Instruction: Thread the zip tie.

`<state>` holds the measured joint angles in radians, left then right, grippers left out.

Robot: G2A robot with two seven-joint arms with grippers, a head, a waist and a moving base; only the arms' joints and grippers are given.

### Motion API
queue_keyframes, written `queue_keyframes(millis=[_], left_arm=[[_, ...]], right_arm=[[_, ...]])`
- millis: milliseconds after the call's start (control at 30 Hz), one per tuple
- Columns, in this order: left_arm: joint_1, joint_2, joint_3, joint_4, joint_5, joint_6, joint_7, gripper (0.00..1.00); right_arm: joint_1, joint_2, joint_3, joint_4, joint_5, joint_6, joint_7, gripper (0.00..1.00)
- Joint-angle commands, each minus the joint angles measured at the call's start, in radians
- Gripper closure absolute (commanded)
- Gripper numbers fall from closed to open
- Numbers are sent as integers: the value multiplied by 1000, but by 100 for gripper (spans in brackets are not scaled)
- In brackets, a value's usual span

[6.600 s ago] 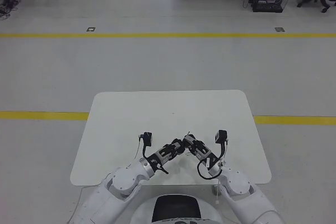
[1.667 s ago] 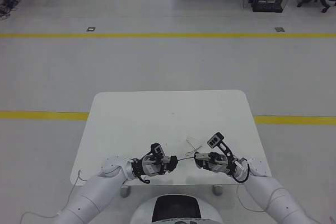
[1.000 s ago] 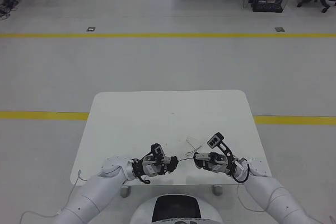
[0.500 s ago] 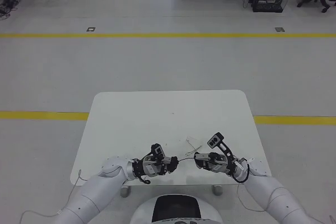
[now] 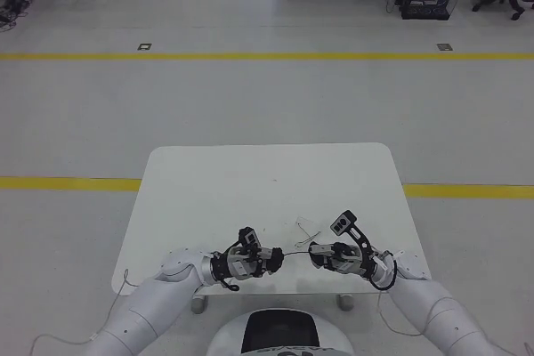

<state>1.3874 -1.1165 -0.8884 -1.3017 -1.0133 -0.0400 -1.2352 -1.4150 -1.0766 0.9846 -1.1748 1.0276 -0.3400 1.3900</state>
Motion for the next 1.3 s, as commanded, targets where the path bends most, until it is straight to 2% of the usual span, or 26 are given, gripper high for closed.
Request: queue_keyframes(millis=[0, 67, 167, 333, 700, 800, 933, 1000, 1100, 1267], left_arm=[[1, 1, 0, -6, 10, -5, 9, 29], [0, 2, 0, -10, 23, -14, 14, 0], [0, 4, -1, -16, 48, -34, 34, 0], [1, 7, -4, -33, 113, -98, 79, 0], [1, 7, -4, -33, 116, -97, 87, 0], [-2, 8, 9, -55, 200, -96, 181, 0], [1, 9, 18, -80, 267, -96, 268, 0], [8, 9, 19, -93, 294, -97, 336, 0], [22, 9, 13, -112, 276, -132, 360, 0], [22, 9, 13, -112, 276, -132, 360, 0]], right_arm=[[-1, -1, 5, 0, -6, 0, 0, 100], [-2, -1, 9, 0, -13, 0, 0, 100], [-4, -2, 15, 1, -19, 0, 0, 100], [-5, -4, 19, 4, -23, 0, 0, 100], [-3, -6, 21, 2, -17, 0, 0, 100], [-17, -8, 25, -23, -2, 1, -25, 100], [-27, -12, 36, -26, 32, 1, -4, 100], [-29, -15, 35, -21, 45, 3, 0, 100], [-27, -19, 29, -9, 45, 1, 0, 100], [-27, -19, 29, -9, 45, 1, 0, 100]])
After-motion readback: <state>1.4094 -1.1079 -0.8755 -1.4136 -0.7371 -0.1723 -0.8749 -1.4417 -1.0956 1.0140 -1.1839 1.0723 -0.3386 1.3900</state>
